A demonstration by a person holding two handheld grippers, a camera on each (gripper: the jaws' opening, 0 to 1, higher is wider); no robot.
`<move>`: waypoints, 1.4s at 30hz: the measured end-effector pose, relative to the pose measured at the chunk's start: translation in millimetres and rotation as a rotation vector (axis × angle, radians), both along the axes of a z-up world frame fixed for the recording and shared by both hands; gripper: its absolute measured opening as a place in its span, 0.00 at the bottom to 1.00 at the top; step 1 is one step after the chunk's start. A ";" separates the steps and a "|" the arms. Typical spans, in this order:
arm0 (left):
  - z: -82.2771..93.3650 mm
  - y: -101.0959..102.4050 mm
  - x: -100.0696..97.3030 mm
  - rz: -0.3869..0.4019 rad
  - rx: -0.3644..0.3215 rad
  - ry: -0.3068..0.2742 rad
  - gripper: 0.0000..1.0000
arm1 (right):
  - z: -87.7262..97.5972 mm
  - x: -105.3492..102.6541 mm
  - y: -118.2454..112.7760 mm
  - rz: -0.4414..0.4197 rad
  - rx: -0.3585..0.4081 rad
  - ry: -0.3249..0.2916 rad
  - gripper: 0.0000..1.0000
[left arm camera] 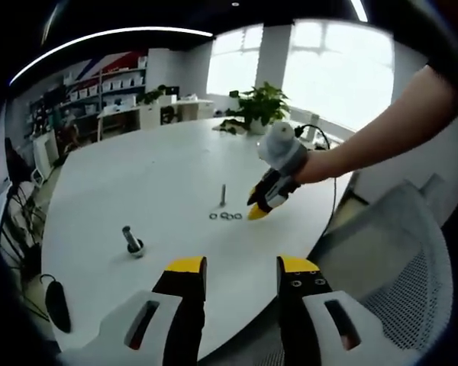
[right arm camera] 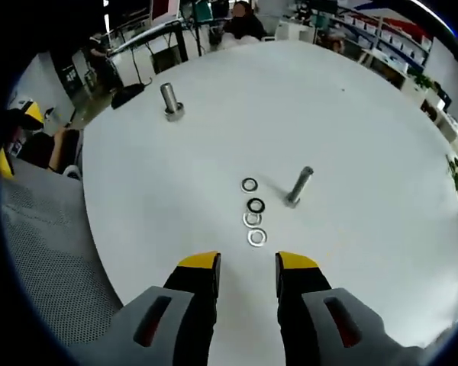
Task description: Place the washer onto the threaded stud by aligning its center hole with the stud, sliding it down to the base, and recovering from edge contact or off-axis alignment until the washer reaches the visible bottom stop.
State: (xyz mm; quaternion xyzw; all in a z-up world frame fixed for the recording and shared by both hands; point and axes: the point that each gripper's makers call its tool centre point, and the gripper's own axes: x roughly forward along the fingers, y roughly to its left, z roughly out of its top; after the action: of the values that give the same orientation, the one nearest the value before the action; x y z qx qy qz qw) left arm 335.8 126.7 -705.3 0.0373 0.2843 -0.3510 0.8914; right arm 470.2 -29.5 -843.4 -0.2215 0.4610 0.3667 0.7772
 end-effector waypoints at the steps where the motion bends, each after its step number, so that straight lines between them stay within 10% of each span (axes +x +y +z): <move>1: -0.4 0.1 0.0 0.000 0.002 0.001 0.35 | -0.1 3.0 1.1 0.001 0.003 0.002 0.29; 26: -4.7 -3.6 -3.6 -0.027 0.009 0.015 0.37 | -23.3 13.6 3.4 0.079 -0.084 0.121 0.23; 30: -3.0 -3.3 -3.6 -0.028 0.011 0.004 0.36 | -23.2 9.6 4.6 0.232 -0.199 0.101 0.22; 42: -5.6 -3.2 -4.5 -0.030 0.015 0.017 0.36 | -25.1 9.9 11.0 0.313 -0.305 0.175 0.16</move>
State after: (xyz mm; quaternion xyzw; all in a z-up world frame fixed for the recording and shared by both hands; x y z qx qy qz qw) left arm 331.2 123.5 -710.9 0.0452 0.2940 -0.3623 0.8833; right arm 480.1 -18.5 -868.5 -0.3726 0.5367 0.4265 0.6255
